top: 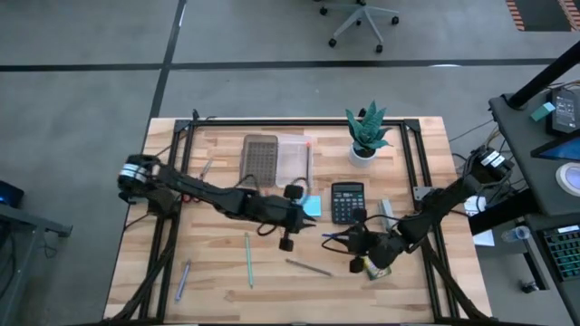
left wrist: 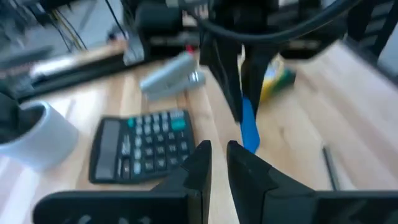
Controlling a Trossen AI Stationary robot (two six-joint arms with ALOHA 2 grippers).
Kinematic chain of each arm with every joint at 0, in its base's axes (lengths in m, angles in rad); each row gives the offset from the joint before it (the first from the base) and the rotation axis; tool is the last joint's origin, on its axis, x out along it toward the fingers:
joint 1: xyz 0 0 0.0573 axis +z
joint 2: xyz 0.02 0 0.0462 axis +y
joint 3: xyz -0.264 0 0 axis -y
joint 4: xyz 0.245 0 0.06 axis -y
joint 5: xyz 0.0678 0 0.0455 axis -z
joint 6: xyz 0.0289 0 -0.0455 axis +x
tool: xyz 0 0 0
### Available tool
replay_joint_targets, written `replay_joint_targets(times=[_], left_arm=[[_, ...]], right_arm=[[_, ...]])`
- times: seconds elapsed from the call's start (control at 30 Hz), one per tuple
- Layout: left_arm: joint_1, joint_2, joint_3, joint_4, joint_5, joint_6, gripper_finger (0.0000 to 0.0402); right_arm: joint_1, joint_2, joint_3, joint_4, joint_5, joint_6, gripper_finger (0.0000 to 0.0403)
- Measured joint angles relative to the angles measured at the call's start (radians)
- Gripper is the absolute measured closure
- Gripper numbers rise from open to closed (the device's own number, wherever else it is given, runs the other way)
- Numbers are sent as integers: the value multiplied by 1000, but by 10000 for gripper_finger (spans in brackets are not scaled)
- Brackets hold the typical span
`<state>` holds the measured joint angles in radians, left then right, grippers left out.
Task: Pack school essentials
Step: Put the blue eraser into the transparent supply box
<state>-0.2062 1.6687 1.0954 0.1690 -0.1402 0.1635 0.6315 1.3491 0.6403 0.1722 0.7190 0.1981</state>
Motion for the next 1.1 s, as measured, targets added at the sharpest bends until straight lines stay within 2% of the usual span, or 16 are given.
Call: replay_joint_targets(times=[0.2, 0.47, 0.63, 0.77, 1.1], left_arm=[[-10, -141, -183, 237, 14, 0, 356], [-14, -247, -333, 475, 27, 0, 272], [-6, -221, -372, 557, 27, 1, 242], [1, -172, -372, 605, 27, 1, 240], [21, -75, -360, 747, 27, 1, 240]], right_arm=[[-56, 14, -1, 256, 0, -145, 390], [-132, 14, 6, 433, -6, -226, 390], [-175, 13, 7, 487, -43, -263, 390], [-197, 13, 7, 507, -94, -264, 390], [-203, 13, 7, 514, -99, -291, 390]])
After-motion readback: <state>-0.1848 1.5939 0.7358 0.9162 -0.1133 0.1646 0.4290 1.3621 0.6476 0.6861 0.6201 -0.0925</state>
